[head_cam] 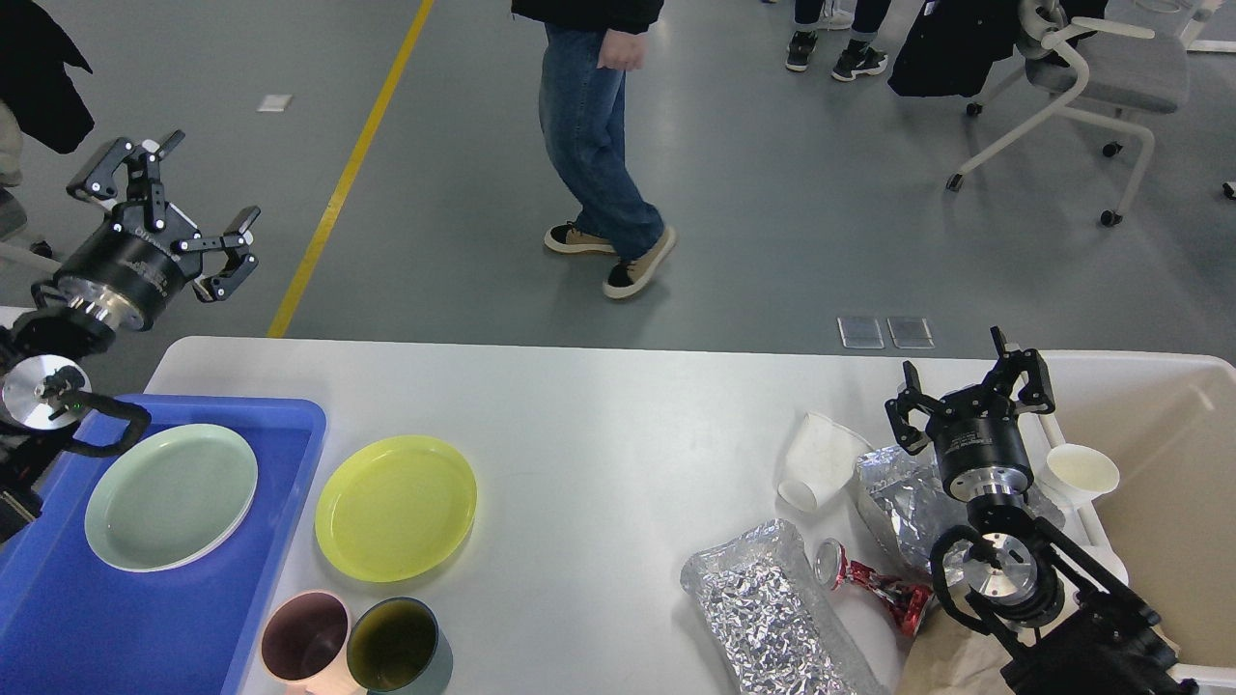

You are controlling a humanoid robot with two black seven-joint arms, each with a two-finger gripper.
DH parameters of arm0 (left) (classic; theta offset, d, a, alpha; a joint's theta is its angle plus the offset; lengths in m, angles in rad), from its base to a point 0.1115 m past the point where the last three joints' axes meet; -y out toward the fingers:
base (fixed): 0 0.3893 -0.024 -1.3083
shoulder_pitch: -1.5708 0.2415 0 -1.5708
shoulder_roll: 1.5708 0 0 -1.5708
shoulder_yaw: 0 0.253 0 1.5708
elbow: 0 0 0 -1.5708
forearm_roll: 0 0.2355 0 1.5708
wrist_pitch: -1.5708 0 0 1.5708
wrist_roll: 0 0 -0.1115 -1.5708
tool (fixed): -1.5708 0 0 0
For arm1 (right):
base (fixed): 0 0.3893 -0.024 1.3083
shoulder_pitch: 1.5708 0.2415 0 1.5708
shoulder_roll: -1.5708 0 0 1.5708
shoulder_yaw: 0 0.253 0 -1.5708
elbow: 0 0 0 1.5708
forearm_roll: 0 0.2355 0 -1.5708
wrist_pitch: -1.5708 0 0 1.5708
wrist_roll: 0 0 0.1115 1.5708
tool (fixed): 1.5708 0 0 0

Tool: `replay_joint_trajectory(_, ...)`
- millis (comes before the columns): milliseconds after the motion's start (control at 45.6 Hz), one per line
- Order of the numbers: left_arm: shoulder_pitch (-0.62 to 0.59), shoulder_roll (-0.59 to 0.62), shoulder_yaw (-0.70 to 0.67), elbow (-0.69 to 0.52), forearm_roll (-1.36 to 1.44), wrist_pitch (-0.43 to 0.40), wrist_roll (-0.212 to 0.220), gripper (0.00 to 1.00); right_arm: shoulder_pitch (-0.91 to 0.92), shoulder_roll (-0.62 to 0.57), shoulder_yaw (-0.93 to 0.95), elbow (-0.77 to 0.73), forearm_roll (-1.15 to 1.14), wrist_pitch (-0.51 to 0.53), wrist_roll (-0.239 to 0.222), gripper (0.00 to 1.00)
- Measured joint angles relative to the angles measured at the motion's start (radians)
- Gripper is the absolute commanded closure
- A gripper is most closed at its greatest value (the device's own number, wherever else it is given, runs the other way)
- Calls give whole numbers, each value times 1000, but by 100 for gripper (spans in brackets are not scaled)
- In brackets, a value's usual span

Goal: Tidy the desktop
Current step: 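Raise the left gripper up and away from the blue tray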

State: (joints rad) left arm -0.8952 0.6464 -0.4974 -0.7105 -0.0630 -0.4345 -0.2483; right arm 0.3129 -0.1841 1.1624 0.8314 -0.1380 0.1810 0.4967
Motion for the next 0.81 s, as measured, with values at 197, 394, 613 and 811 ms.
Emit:
replay_joint_trajectory(197, -314, 14, 410, 8, 0, -5, 1, 4, 0, 0, 0, 0, 0, 0, 0, 0)
replay_joint_trajectory(394, -593, -1, 777, 31, 2, -12, 1, 4, 0, 0, 0, 1, 0, 0, 0, 0)
replay_joint_trajectory(613, -779, -95, 1027, 31, 52, -17, 1, 4, 0, 0, 0, 2, 0, 0, 0, 0)
replay_joint_trajectory(811, -892, -156, 1120, -11, 74, -18, 1, 4, 0, 0, 0, 2, 0, 0, 0, 0)
